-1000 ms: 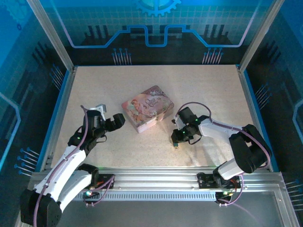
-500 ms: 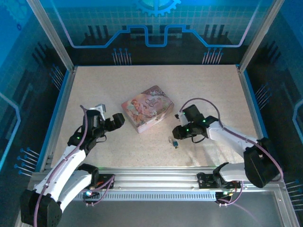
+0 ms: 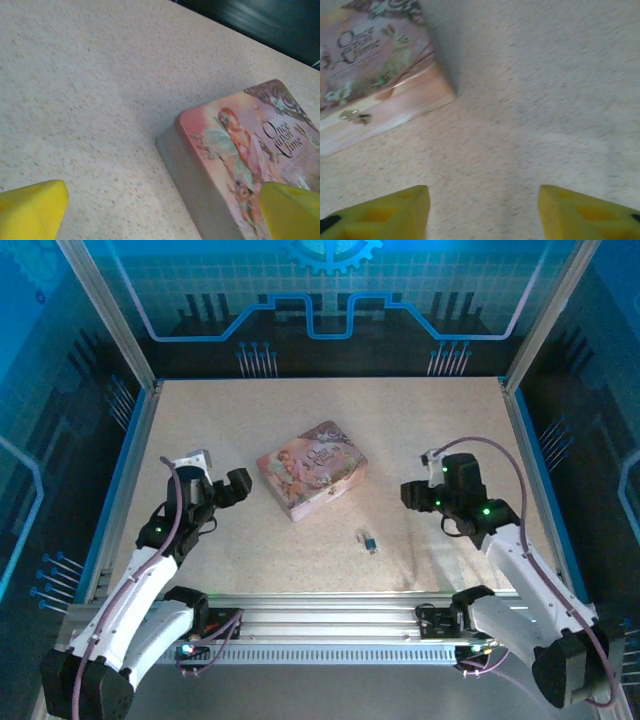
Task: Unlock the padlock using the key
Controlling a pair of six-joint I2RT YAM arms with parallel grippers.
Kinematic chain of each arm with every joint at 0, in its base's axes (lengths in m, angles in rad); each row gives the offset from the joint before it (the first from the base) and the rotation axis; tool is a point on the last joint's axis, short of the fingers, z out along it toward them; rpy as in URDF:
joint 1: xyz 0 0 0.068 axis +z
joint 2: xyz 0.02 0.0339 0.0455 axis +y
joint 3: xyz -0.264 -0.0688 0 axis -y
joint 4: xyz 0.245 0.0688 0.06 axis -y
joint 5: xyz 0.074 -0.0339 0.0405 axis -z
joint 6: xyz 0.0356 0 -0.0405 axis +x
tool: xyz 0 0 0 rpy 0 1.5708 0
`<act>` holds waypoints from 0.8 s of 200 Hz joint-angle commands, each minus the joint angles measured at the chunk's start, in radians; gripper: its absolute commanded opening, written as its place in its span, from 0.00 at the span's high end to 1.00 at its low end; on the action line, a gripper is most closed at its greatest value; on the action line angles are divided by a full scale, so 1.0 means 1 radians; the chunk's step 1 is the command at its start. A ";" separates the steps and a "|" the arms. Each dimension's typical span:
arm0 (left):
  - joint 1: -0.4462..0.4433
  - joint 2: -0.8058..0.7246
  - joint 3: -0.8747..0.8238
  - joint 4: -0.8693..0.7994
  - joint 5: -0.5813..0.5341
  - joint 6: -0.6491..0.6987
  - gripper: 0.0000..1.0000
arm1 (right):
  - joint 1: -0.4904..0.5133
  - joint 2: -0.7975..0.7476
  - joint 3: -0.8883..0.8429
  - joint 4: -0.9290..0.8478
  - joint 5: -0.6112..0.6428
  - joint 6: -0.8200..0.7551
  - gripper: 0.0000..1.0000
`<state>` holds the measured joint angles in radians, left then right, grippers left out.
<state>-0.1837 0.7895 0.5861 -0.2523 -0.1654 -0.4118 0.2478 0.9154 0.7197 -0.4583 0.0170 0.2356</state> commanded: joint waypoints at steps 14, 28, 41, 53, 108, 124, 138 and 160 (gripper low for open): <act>0.016 -0.018 -0.090 0.212 -0.140 0.124 0.01 | -0.129 -0.053 -0.075 0.126 0.029 -0.056 0.24; 0.019 -0.011 -0.136 0.285 -0.169 0.141 0.01 | -0.173 -0.059 -0.114 0.207 0.028 -0.068 0.10; 0.021 0.007 -0.177 0.367 -0.200 0.156 0.01 | -0.200 -0.059 -0.161 0.299 0.033 -0.090 0.00; 0.022 0.034 -0.214 0.448 -0.202 0.177 0.01 | -0.219 -0.056 -0.213 0.403 0.038 -0.114 0.00; 0.033 0.175 -0.210 0.560 -0.157 0.275 0.01 | -0.239 0.091 -0.380 0.863 0.047 -0.165 0.00; 0.040 0.204 -0.220 0.600 -0.146 0.294 0.01 | -0.240 0.162 -0.383 0.934 0.040 -0.180 0.00; 0.047 0.229 -0.228 0.636 -0.141 0.305 0.01 | -0.242 0.217 -0.382 0.990 0.032 -0.186 0.00; 0.053 0.262 -0.233 0.664 -0.131 0.313 0.01 | -0.244 0.289 -0.386 1.073 0.013 -0.190 0.00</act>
<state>-0.1452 1.0252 0.3634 0.3199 -0.3176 -0.1448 0.0216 1.1477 0.3458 0.4252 0.0486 0.0731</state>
